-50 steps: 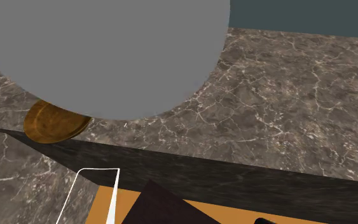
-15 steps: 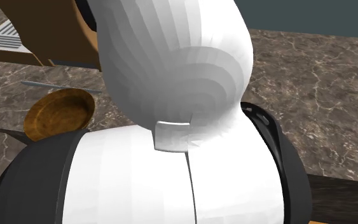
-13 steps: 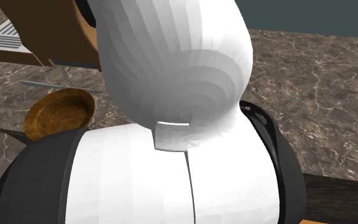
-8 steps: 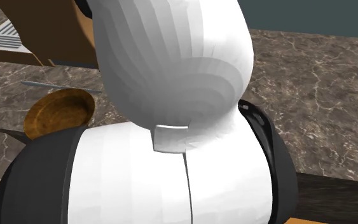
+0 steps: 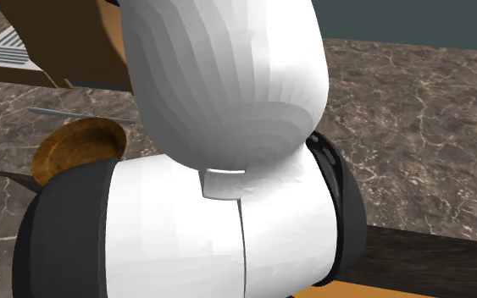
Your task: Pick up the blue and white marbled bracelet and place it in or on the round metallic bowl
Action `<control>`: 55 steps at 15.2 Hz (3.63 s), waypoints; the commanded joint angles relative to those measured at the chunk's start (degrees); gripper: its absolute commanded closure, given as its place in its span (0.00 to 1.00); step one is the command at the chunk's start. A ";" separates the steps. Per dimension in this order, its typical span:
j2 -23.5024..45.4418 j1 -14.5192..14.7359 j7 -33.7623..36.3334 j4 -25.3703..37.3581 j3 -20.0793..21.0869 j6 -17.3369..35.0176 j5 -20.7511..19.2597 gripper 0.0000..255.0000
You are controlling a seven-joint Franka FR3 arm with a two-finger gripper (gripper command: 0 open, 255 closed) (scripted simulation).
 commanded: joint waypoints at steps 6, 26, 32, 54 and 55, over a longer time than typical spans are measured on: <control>-2.65 0.55 1.38 0.05 0.89 -2.69 0.91 1.00; -36.87 0.59 13.63 -37.93 7.72 5.86 20.87 1.00; -39.68 1.56 14.49 -43.14 8.12 8.87 22.75 1.00; -41.15 2.00 13.91 -52.60 8.24 17.12 23.75 0.00; -41.15 2.00 13.91 -52.60 8.24 17.12 23.75 0.00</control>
